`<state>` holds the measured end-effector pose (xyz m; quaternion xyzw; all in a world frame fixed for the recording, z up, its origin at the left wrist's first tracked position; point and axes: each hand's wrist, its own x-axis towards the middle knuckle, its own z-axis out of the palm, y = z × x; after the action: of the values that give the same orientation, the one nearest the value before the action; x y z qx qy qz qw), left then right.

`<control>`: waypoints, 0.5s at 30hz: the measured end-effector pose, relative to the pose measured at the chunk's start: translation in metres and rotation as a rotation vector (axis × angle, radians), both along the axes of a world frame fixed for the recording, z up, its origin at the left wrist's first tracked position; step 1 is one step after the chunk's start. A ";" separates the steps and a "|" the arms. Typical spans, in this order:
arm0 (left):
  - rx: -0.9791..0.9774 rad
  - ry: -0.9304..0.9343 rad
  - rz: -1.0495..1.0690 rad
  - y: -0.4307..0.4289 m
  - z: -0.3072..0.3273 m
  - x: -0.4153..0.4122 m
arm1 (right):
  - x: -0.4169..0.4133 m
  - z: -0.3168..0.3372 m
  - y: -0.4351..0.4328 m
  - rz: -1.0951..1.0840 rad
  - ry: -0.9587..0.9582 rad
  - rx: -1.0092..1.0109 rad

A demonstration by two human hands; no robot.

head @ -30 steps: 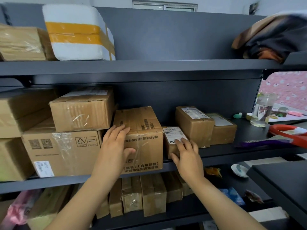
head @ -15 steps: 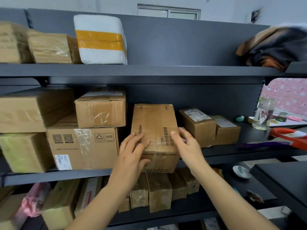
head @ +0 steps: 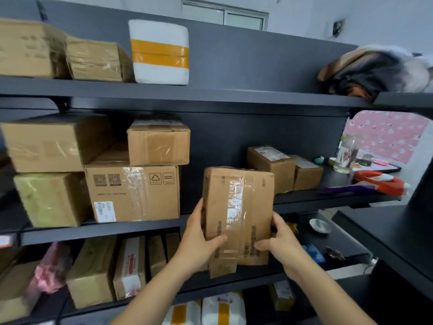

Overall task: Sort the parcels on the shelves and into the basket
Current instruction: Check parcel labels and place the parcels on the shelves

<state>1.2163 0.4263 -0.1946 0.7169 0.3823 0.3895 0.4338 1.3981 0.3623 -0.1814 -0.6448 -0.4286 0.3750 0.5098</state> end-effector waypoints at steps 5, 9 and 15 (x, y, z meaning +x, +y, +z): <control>0.113 0.100 -0.030 -0.013 -0.019 -0.013 | 0.000 -0.002 -0.021 0.005 0.285 0.069; 0.158 0.092 -0.120 -0.014 -0.027 -0.021 | 0.002 0.000 -0.029 0.015 0.451 0.087; 0.150 0.025 -0.180 -0.022 -0.020 -0.022 | 0.018 0.012 -0.041 0.151 0.643 0.087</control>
<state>1.1943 0.4039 -0.2144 0.7836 0.2915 0.3677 0.4072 1.4165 0.3213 -0.1693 -0.4376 -0.3080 0.5773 0.6168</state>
